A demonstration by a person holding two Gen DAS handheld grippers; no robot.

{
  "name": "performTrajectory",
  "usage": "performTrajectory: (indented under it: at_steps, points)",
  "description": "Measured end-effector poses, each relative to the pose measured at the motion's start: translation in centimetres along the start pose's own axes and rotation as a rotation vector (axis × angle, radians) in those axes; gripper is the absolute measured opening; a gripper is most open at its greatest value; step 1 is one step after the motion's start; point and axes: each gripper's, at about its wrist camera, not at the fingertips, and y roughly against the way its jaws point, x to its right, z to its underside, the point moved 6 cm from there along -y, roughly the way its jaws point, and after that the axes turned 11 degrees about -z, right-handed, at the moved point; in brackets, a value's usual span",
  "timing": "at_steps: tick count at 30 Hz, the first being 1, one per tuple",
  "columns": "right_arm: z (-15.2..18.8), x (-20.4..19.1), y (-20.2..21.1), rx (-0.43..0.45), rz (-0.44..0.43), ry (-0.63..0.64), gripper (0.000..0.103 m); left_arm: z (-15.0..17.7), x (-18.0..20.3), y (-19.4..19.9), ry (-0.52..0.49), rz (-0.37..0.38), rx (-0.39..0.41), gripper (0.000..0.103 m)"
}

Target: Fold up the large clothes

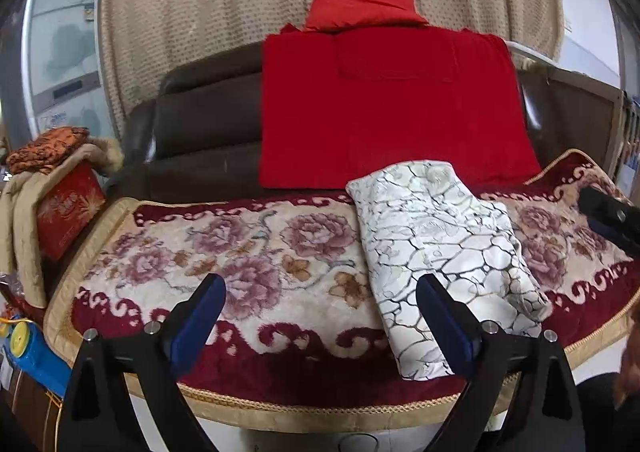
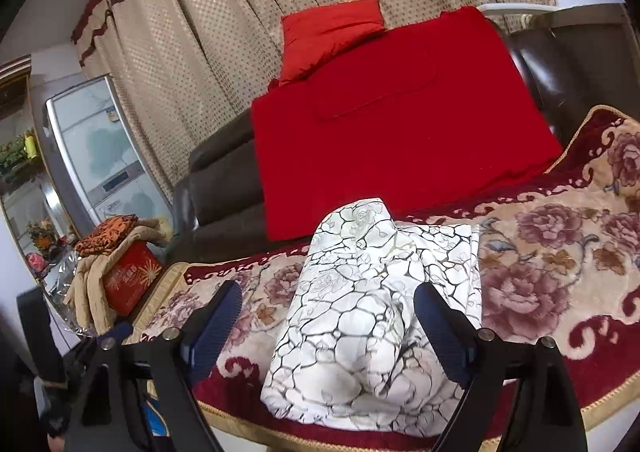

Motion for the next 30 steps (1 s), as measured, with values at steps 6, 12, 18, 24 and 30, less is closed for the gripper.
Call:
performTrajectory:
  at_steps: [6, 12, 18, 24, 30]
  points:
    - [-0.4, -0.8, 1.5, -0.015, -0.003, 0.011, 0.090, -0.1, 0.3, 0.7, -0.008, -0.008, 0.003, 0.096]
    - [0.0, -0.7, 1.2, -0.040, 0.014, 0.023, 0.090, 0.4, 1.1, -0.1, -0.027, 0.009, -0.028, 0.096]
    - [1.6, 2.8, -0.4, -0.095, 0.052, -0.050, 0.090, 1.5, 2.4, -2.8, -0.052, 0.022, -0.091, 0.096]
    - [2.4, 5.6, -1.8, -0.127, 0.066, -0.092, 0.090, 1.9, 4.0, -5.0, -0.087, 0.020, -0.115, 0.096]
    - [2.6, 8.3, -3.3, -0.146, 0.052, -0.130, 0.090, 2.1, 5.7, -8.3, -0.118, 0.119, -0.191, 0.096]
